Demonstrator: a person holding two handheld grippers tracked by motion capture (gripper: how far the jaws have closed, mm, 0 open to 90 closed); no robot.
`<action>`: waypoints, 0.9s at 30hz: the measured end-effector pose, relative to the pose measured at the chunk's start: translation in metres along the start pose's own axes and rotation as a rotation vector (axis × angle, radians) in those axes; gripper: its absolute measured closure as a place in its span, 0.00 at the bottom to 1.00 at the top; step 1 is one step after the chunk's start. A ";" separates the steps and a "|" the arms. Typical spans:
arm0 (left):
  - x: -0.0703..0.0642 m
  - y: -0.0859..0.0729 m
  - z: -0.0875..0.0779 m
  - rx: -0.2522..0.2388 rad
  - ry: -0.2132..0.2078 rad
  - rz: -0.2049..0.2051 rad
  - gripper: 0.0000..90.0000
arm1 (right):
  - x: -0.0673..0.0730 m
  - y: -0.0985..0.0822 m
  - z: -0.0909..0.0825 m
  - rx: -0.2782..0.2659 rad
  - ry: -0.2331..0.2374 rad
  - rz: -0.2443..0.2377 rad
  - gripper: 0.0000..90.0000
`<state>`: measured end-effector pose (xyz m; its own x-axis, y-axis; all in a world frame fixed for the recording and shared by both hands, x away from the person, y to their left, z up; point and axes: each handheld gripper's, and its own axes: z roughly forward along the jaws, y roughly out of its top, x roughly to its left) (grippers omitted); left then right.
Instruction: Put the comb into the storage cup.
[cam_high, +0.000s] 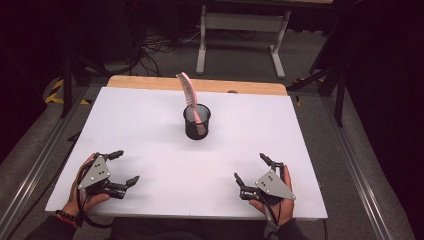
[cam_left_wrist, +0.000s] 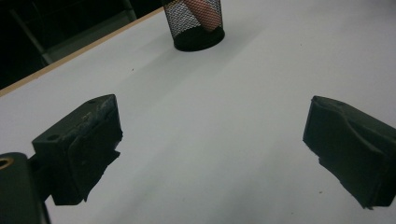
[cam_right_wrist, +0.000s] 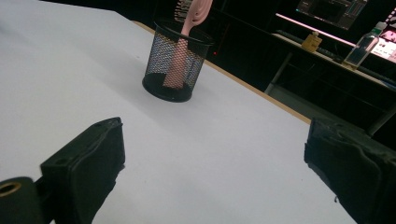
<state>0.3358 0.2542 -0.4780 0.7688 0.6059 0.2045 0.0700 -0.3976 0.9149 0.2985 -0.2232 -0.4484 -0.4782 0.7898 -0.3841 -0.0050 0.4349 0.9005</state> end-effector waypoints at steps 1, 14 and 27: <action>0.000 0.000 -0.001 0.001 -0.003 0.002 0.06 | 0.000 0.000 0.000 0.004 0.000 -0.004 0.07; 0.000 0.001 0.000 -0.001 -0.009 0.006 0.06 | 0.003 0.000 0.003 0.012 0.006 -0.001 0.07; 0.001 0.001 0.001 -0.001 -0.016 0.008 0.06 | 0.003 0.000 0.004 0.013 0.003 -0.005 0.07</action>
<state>0.3369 0.2535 -0.4771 0.7791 0.5920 0.2064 0.0631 -0.4016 0.9136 0.3000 -0.2193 -0.4507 -0.4813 0.7859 -0.3883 0.0036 0.4447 0.8957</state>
